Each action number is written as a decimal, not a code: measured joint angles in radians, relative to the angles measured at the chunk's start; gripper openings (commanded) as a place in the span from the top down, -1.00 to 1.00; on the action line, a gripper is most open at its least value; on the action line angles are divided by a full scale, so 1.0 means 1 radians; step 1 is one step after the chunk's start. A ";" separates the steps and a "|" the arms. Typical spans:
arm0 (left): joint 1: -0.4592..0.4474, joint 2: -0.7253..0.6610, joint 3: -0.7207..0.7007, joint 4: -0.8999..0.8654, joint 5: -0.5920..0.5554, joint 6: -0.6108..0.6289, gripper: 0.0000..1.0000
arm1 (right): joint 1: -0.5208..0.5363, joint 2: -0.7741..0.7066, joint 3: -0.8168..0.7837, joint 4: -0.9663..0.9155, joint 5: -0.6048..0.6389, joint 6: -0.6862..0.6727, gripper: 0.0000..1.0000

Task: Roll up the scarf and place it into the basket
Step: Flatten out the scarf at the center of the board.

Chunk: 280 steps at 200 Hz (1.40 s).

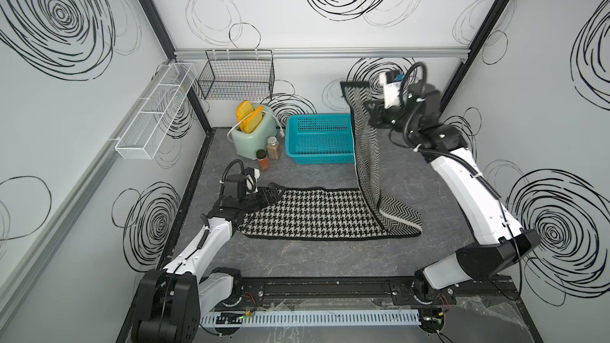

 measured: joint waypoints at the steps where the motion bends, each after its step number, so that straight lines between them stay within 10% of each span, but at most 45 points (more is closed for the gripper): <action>1: -0.001 0.001 0.000 0.001 0.000 0.000 -1.00 | -0.005 0.002 0.014 -0.003 -0.001 0.000 1.00; 51: -0.071 0.136 -0.054 0.084 -0.004 -0.036 -1.00 | -0.280 0.067 0.574 -0.101 -0.088 0.081 1.00; 93: -0.085 0.255 -0.101 0.172 0.005 -0.071 -1.00 | -0.402 -0.009 0.510 -0.083 -0.171 0.176 1.00; 172: 0.269 0.252 -0.047 0.050 -0.072 0.015 -0.99 | -0.402 -0.039 0.504 -0.154 -0.073 0.167 1.00; 251: 0.008 0.045 0.124 -0.246 -0.100 0.010 -0.96 | -0.383 0.064 0.416 -0.138 0.034 0.147 1.00; 280: -0.028 0.007 0.251 -0.211 -0.028 -0.006 -0.96 | -0.253 -0.029 0.155 -0.019 0.065 0.135 1.00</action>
